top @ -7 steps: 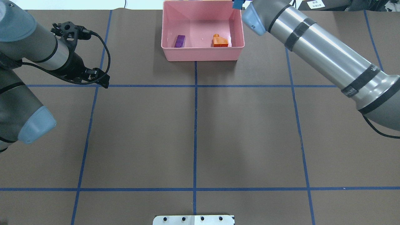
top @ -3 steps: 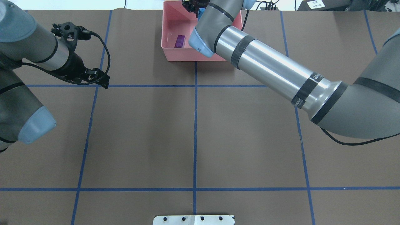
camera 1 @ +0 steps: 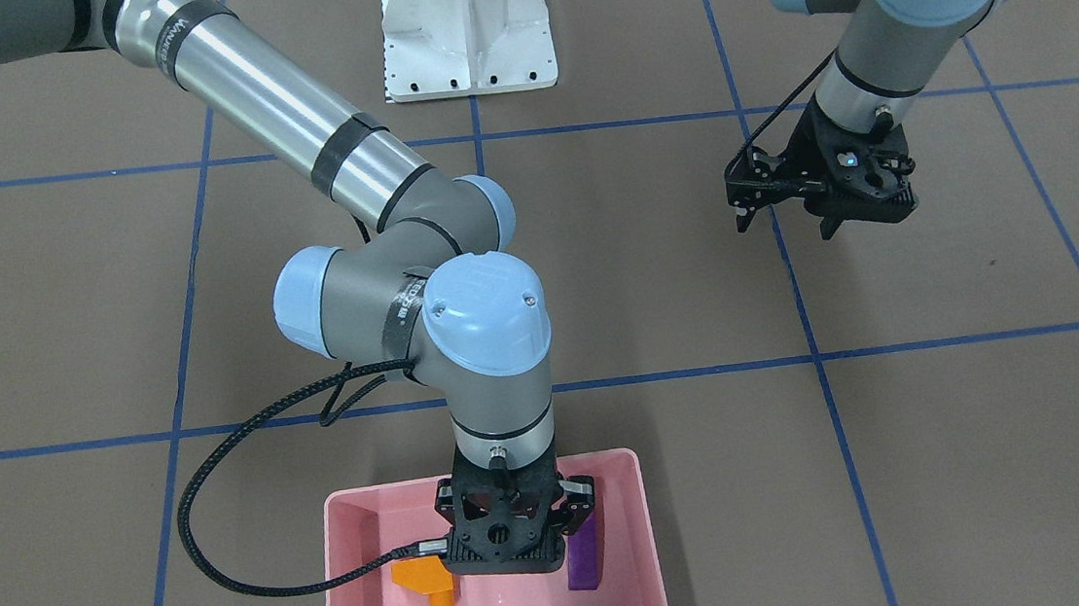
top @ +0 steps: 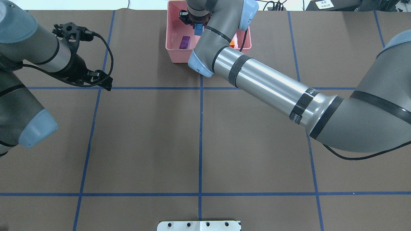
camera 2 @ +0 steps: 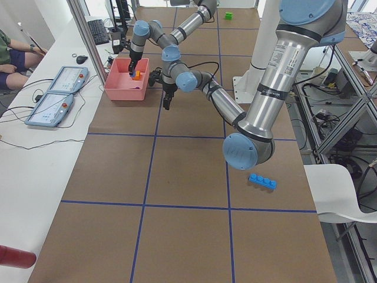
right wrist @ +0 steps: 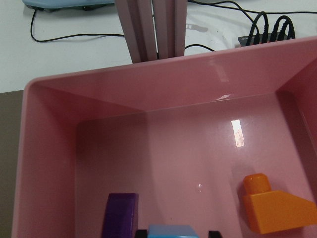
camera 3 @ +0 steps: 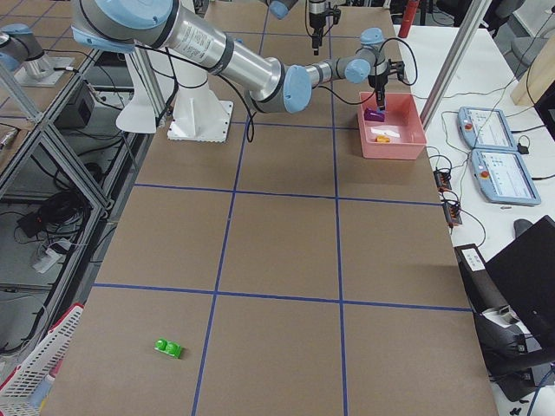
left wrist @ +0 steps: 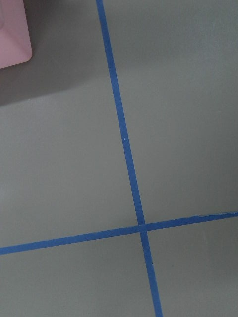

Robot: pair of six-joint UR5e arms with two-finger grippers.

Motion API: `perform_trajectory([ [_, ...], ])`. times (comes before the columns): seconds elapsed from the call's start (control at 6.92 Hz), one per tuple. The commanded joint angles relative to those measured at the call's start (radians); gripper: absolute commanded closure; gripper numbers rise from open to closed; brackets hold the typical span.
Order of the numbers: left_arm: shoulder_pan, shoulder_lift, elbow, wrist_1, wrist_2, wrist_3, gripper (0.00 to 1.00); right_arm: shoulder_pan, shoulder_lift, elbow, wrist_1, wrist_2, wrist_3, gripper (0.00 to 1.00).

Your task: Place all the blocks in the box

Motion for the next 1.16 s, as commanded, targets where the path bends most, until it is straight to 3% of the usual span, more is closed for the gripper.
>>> perform_trajectory([
  [0.0,0.000,0.005,0.000,0.000,0.000,0.000,0.00,-0.011,0.002,0.001,0.003,-0.023,0.007,0.02],
  [0.29,0.000,0.009,0.000,0.000,0.000,0.001,0.00,-0.007,0.000,0.022,-0.002,-0.012,-0.001,0.01],
  [0.43,-0.002,0.012,-0.008,0.000,0.000,0.000,0.00,0.012,-0.001,0.063,-0.041,0.036,-0.007,0.01],
  [0.72,-0.003,0.127,-0.076,0.000,-0.003,0.010,0.00,0.053,-0.036,0.312,-0.354,0.139,-0.069,0.01],
  [1.01,0.000,0.268,-0.161,-0.002,0.005,0.009,0.00,0.076,-0.219,0.639,-0.498,0.196,-0.104,0.01],
])
